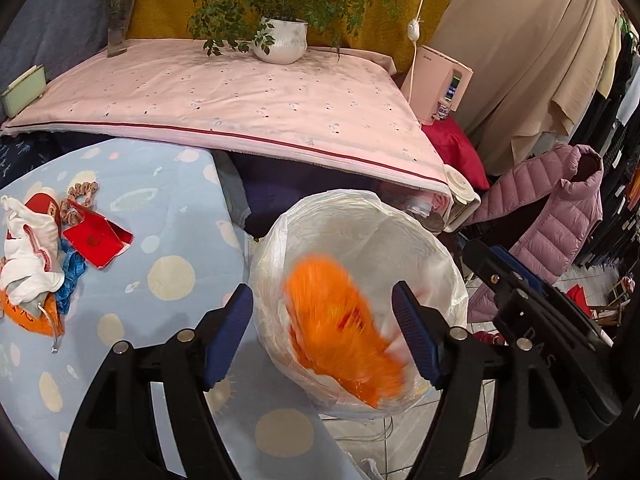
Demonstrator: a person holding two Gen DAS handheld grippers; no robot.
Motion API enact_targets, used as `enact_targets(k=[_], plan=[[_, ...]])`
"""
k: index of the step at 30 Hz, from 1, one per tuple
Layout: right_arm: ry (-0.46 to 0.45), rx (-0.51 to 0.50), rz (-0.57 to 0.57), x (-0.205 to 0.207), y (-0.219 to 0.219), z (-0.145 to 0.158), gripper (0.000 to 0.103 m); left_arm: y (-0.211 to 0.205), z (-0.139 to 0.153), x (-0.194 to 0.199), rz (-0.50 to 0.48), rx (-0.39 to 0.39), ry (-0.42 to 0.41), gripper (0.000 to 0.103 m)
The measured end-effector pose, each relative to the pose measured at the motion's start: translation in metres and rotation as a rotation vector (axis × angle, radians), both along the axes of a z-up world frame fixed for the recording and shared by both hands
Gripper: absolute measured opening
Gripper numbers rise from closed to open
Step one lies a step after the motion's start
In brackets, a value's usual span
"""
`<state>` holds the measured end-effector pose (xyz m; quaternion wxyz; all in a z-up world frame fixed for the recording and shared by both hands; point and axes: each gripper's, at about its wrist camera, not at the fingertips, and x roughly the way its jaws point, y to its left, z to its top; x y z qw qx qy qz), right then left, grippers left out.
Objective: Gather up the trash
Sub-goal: 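Carry the orange bag over the white bin and open the left tool, then grasp the crumpled white tissue with the left tool while the right grasps a red-trimmed white glove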
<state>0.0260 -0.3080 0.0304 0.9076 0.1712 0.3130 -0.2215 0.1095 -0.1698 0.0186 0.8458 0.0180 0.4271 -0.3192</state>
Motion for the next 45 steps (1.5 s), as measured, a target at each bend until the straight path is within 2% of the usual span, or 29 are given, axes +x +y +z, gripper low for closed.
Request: enact_targets(k=[2,7,10,18,21,31,38,45], plan=[[-0.005,-0.009,-0.003,-0.001,-0.001,0.002,0.037,0.000,0.000,0.001,0.009,0.005,-0.010,0.073],[-0.023,-0.026,-0.003,-0.005,0.004,0.010,0.051,0.007,0.003,0.004,0.045,0.023,-0.035,0.074],[-0.028,-0.027,0.005,-0.006,0.009,0.011,0.054,0.018,0.004,0.005,0.078,0.033,-0.044,0.074],[-0.025,-0.027,0.064,0.000,0.036,0.015,0.055,0.060,0.009,0.010,0.180,0.053,-0.065,0.075],[-0.027,-0.028,0.094,0.004,0.050,0.017,0.055,0.080,0.012,0.012,0.226,0.053,-0.072,0.084],[-0.018,-0.029,0.205,0.026,0.105,0.018,0.055,0.145,0.013,0.022,0.352,0.058,-0.075,0.084],[-0.001,-0.023,0.290,0.047,0.144,0.014,0.055,0.195,0.006,0.035,0.455,0.078,-0.069,0.089],[0.018,-0.002,0.384,0.073,0.183,0.002,0.059,0.254,-0.011,0.052,0.566,0.114,-0.045,0.090]])
